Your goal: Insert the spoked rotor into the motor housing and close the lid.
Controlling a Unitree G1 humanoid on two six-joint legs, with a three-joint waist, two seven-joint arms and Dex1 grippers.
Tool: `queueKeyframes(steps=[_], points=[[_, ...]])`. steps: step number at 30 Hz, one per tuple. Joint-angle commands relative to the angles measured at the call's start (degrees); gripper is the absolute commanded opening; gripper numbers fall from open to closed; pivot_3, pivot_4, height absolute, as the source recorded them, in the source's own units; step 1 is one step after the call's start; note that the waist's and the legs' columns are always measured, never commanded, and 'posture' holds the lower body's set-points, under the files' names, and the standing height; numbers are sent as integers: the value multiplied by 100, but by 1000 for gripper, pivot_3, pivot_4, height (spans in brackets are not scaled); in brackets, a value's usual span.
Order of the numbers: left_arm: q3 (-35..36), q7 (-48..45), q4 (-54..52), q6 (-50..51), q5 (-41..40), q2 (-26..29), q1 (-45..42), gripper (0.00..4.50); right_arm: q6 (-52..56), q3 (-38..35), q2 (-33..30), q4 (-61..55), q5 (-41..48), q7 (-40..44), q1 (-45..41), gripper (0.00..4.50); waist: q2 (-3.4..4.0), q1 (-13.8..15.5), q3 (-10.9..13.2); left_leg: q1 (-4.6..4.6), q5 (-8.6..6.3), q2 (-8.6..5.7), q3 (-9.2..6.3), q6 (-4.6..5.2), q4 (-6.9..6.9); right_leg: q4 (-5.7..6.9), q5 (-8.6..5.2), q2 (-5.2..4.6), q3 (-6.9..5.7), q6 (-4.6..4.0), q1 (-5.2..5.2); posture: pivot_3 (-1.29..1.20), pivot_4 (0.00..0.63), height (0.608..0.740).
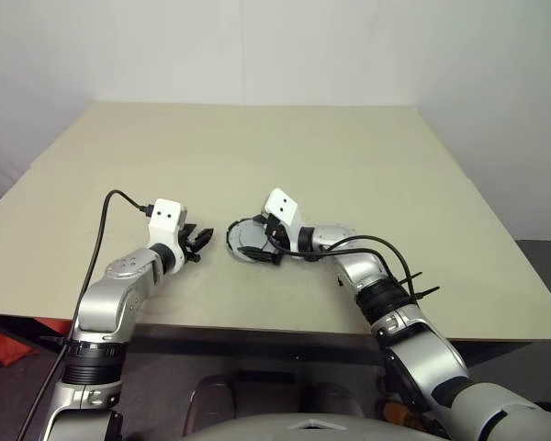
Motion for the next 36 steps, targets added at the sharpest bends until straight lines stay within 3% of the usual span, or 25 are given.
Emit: queueKeyframes(steps=[1,5,13,36], points=[[96,22,-216,-70,0,31,-57,2370,128,-91,-64,-202,80,73,-117,4062,0,0,0,0,0,0,0,0,0,0,0,0,0,0,0,0,0,740],[96,31,-205,-75,0,22,-56,2370,132,-72,-96,-220,31,44,-108,2982,0,3,0,1,0,0,0,0,0,0,-1,0,0,1,0,0,0,740],[93,40,-203,-83,-8,23,-49,2370,93,-95,-72,-158,4,-47,-105,2982,0,3,0,1,0,0,0,0,0,0,-9,0,0,16,0,0,0,740],[303,-62,-274,-58,-52,175,154,2370,1488,-119,89,-594,245,-30,-398,2982,2,0,2,0,2,0,0,-4,-7,-1,-15,0,1,26,-6,0,0,740]])
